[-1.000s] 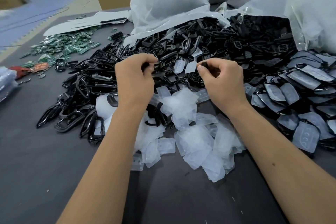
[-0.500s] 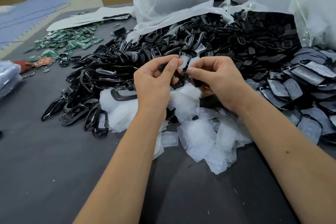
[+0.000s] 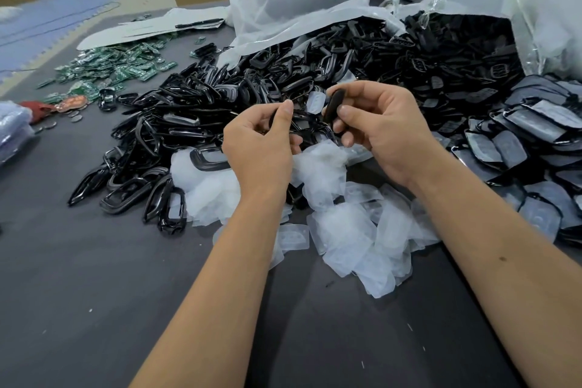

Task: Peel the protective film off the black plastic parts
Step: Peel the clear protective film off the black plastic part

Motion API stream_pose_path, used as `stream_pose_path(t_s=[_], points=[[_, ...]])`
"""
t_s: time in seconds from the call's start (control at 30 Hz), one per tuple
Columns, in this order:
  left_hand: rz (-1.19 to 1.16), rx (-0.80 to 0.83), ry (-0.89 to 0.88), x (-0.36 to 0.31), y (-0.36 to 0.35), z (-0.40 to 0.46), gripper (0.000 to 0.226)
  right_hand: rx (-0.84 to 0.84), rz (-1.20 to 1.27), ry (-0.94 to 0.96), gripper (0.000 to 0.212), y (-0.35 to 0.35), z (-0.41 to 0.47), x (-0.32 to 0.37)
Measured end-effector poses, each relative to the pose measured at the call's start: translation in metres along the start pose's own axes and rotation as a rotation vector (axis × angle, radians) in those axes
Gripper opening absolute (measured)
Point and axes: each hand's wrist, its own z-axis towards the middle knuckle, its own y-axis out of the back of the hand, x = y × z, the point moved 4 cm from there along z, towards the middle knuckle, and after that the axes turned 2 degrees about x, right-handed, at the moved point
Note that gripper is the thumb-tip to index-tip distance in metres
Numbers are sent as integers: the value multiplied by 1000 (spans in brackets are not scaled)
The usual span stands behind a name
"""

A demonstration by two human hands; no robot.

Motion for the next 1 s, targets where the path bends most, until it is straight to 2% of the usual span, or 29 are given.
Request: stream_pose_path(t_s=[0.47,0.77,1.0], points=[[-20,39,53,-4,1,-1,20,-14,120,-41,16,-2,-10,11],[-76,82,88,-3,1,-1,27,21,179,-66,27,-2,-7,12],[-50,113,55,-6,-1,-4,22,-103,-77,78,15,2,-4,12]])
